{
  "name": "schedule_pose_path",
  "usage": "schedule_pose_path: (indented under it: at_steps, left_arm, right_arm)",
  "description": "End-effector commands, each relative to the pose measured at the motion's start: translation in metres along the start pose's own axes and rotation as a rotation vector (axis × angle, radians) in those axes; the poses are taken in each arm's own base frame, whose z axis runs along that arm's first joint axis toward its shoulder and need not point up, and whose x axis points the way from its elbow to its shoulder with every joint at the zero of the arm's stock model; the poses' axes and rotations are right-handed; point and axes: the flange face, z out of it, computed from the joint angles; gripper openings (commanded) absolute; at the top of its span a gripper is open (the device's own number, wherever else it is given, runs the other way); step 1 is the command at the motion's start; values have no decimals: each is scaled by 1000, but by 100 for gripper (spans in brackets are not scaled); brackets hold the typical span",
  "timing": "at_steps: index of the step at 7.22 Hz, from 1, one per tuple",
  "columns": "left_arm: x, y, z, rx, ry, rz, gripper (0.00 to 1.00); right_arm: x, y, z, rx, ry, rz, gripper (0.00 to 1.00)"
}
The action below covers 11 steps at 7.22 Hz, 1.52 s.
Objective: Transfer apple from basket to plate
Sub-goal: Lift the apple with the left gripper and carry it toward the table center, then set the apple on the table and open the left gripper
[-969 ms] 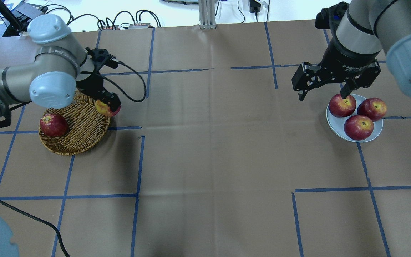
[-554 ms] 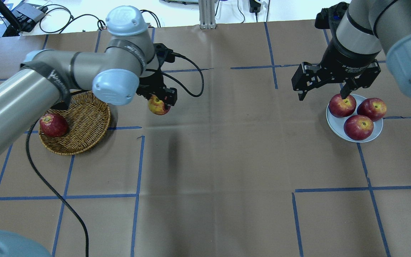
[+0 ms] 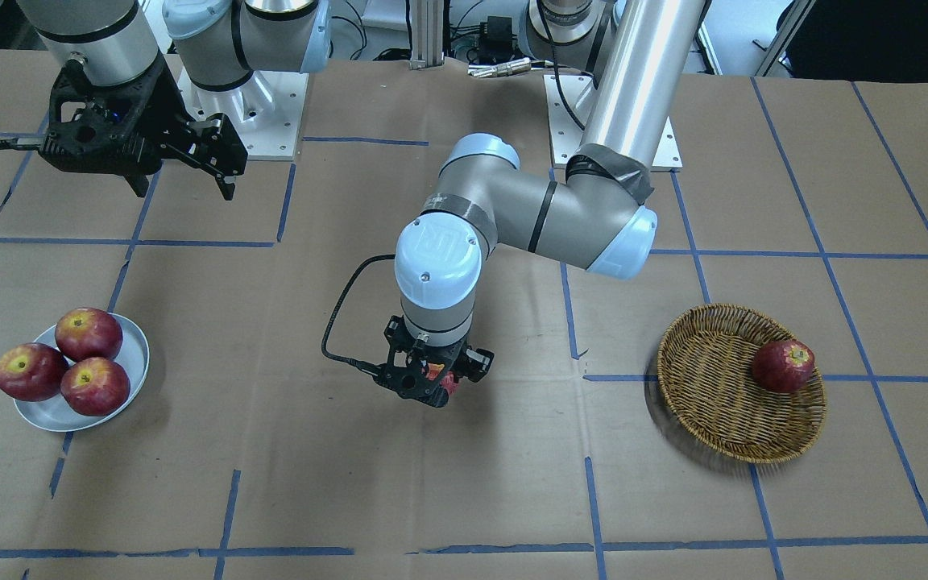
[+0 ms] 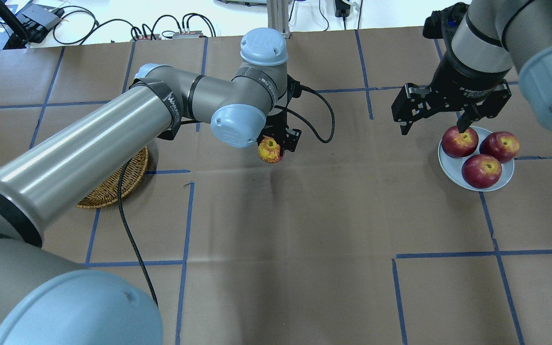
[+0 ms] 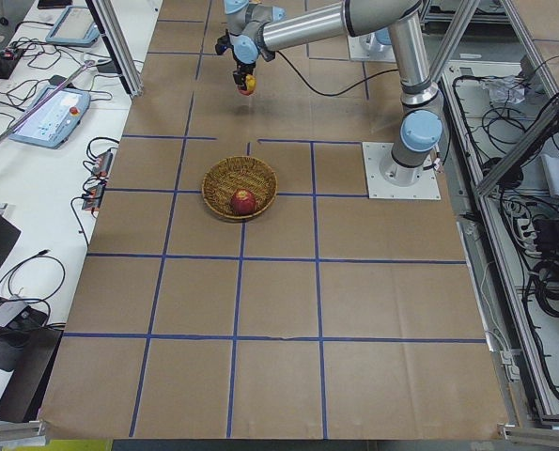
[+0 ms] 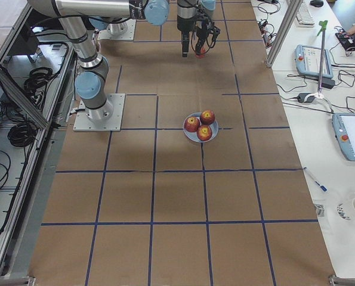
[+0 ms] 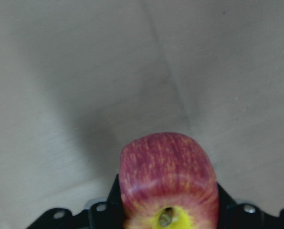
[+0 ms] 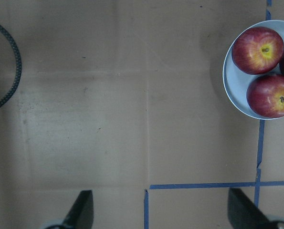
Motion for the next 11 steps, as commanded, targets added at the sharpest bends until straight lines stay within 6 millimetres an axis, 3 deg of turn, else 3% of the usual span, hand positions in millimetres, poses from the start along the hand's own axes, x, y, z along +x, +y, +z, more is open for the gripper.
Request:
schedule_pose_path:
  at_steps: [1,3,6,8,10,11]
  left_arm:
    - [6,-4,12,-12,5,-3,38]
    - [8,-5,20,-22,7,-3,51]
    - [10,-6,23,-25,7,0,62]
    - [11,-6,21,-20,6,0,99]
    - [12,-5,11,-6,14,-1,99]
    - [9,-4,-10,24,15,-6,99]
  right_arm:
    - [0,0,0,0,0,0,100]
    - [0,0,0,0,0,0,100]
    - [0,0,-1,2,-1,0,100]
    - [0,0,-1,2,0,0,100]
    - [0,0,1,-1,0,0,100]
    - [0,0,1,-1,0,0,100]
